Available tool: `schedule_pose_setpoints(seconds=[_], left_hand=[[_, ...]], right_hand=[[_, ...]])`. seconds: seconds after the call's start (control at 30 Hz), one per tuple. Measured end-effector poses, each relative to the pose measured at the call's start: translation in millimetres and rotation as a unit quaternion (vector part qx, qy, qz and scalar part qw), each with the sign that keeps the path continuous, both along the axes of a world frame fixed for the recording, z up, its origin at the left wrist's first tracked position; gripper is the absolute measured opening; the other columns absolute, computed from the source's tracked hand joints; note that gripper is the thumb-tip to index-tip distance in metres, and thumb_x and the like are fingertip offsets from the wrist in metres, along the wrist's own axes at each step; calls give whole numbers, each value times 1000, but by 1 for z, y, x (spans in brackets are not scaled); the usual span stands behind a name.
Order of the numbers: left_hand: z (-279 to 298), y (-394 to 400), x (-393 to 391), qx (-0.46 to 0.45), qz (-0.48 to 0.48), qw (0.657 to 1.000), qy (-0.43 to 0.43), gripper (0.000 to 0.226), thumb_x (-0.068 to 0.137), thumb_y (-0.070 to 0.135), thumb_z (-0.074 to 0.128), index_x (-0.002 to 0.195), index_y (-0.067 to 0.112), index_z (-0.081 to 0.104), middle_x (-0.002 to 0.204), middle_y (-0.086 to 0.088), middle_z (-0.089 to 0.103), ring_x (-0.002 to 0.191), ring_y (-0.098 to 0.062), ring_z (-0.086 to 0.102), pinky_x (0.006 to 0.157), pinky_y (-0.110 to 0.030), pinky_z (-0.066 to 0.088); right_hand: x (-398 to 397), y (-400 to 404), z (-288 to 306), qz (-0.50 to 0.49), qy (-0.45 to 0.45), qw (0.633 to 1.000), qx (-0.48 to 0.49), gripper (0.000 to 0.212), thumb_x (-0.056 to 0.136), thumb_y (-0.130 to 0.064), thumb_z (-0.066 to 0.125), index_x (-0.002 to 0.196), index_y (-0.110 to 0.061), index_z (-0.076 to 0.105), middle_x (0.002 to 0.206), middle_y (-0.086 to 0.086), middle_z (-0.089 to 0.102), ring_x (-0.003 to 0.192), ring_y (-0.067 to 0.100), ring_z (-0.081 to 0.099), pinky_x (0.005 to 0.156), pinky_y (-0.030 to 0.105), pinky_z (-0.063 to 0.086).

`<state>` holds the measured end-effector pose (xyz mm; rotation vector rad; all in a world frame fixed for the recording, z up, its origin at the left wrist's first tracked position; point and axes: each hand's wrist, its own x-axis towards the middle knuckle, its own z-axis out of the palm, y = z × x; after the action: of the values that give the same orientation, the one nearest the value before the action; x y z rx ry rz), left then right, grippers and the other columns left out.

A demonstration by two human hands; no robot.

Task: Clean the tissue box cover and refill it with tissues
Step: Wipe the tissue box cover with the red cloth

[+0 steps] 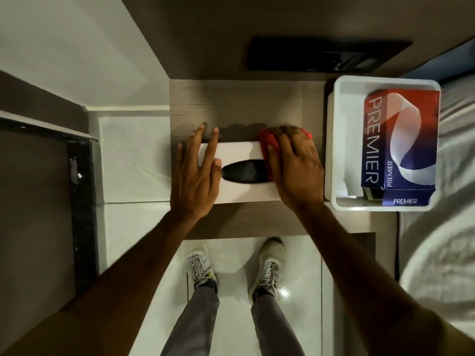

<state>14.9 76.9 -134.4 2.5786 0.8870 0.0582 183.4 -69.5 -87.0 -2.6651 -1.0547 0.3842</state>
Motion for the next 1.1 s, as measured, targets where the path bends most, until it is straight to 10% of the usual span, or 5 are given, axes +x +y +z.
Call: schedule_pose_setpoints(seconds=[0.43, 0.67, 0.9, 1.1], left_hand=[[-6, 1, -2, 1, -2, 1000, 7, 56, 109, 41, 25, 163, 30, 18, 171, -2, 19, 159, -20, 20, 128, -52, 21], [0, -1, 0, -29, 4, 1000, -12, 55, 109, 42, 20, 163, 28, 20, 171, -5, 20, 158, -23, 23, 127, -54, 25], [1, 3, 0, -86, -8, 994, -60, 54, 110, 34, 28, 163, 23, 22, 171, -7, 17, 156, -25, 28, 115, -53, 45], [0, 2, 0, -72, -11, 996, -52, 54, 110, 34, 29, 163, 26, 20, 171, -5, 18, 156, -23, 26, 115, -52, 45]], right_hand=[[-17, -68, -3, 21, 50, 997, 49, 47, 109, -38, 36, 153, -23, 42, 163, 1, 37, 153, 23, 31, 117, 55, 40], [-107, -34, -10, -107, 32, 993, 33, 53, 110, -41, 30, 160, -25, 31, 171, 1, 22, 160, 20, 12, 129, 49, 13], [-117, -35, -24, 44, -30, 998, -21, 60, 108, -41, 35, 163, -24, 20, 172, 8, 15, 160, 25, 9, 129, 49, 16], [-121, -33, -23, -183, -32, 982, -33, 60, 109, -49, 28, 163, -26, 18, 173, 8, 9, 160, 28, 3, 128, 55, 16]])
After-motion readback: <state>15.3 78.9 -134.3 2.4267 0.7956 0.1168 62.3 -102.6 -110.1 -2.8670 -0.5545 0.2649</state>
